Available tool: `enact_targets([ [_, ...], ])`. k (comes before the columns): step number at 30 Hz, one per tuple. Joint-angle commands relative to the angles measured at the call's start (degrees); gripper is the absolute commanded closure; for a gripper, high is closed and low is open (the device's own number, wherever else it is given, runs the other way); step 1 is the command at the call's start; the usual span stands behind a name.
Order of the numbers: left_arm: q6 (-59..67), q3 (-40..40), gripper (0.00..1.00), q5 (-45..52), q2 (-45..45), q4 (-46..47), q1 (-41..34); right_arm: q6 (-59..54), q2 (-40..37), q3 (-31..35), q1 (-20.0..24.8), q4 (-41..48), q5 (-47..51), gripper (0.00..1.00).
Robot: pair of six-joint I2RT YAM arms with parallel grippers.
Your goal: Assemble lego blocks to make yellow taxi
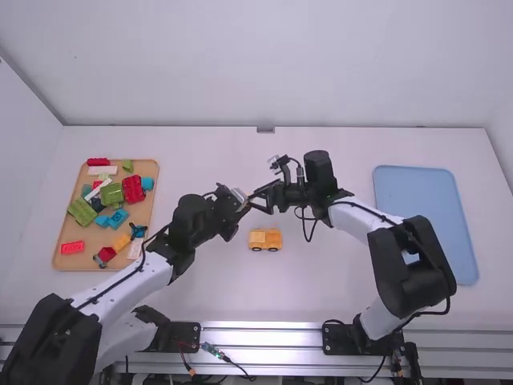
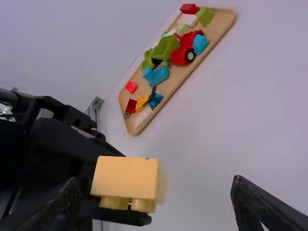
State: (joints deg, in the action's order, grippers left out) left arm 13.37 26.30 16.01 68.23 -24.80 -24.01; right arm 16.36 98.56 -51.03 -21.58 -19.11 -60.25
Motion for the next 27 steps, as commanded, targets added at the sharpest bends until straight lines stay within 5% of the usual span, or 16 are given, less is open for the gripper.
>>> enact_targets([
  [1,0.02,1.33,0.98,0.85,1.05,-0.39,-1.16,-0.04,0.46,-0.33,-0.22,-0.04,-0.13,0.20],
  [16,-1.97,1.60,0.98,-3.50,6.25,-6.12,-3.21,-0.07,0.46,-0.33,-0.87,0.28,0.24,0.31],
  [27,-4.15,1.60,0.98,-6.45,7.80,-8.37,-3.34,-0.26,0.46,-0.33,-1.03,0.28,2.32,0.49],
])
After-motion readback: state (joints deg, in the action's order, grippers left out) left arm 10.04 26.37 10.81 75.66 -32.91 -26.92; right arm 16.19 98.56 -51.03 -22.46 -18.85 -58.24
